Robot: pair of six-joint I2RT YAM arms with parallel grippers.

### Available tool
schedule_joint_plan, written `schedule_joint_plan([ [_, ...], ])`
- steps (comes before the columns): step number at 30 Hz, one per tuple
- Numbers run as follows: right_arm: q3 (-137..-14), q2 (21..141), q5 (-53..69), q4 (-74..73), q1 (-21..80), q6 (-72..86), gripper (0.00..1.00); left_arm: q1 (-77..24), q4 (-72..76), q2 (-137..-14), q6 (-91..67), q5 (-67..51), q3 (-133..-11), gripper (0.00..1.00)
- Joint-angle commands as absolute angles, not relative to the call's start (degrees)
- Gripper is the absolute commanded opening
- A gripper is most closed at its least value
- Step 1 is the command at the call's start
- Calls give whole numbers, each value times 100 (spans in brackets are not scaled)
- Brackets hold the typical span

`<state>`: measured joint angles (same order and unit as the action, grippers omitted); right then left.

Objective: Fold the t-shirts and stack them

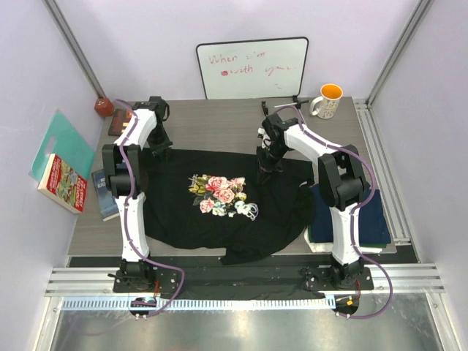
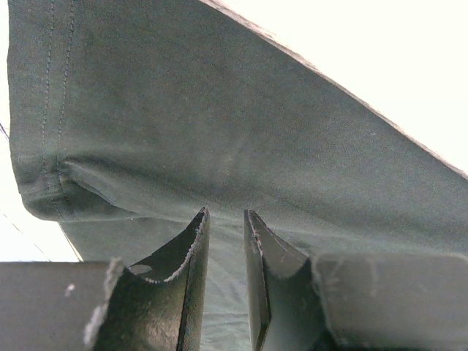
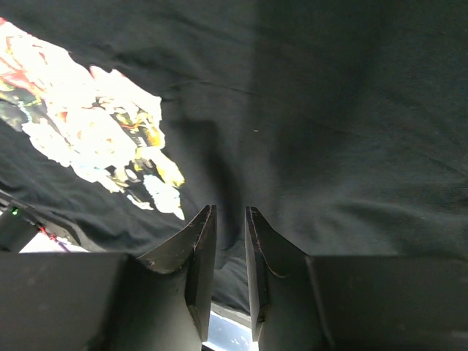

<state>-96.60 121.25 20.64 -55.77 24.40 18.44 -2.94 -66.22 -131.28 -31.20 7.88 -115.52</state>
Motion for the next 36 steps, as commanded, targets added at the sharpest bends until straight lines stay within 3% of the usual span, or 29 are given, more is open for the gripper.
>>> schedule_joint_plan([
  [1, -9493, 11900, 1934, -5616, 2478, 1846, 27, -316, -6574, -12920, -3085, 809, -11672, 25],
  [25, -9149, 12094, 1979, -5765, 3032, 1723, 25, -308, -6513, -12973, -3050, 738, -11619, 26],
  [36, -9413, 11654, 1116, -5757, 2260, 1986, 27, -308, -6486, -12990, -2874, 387, -11575, 26],
])
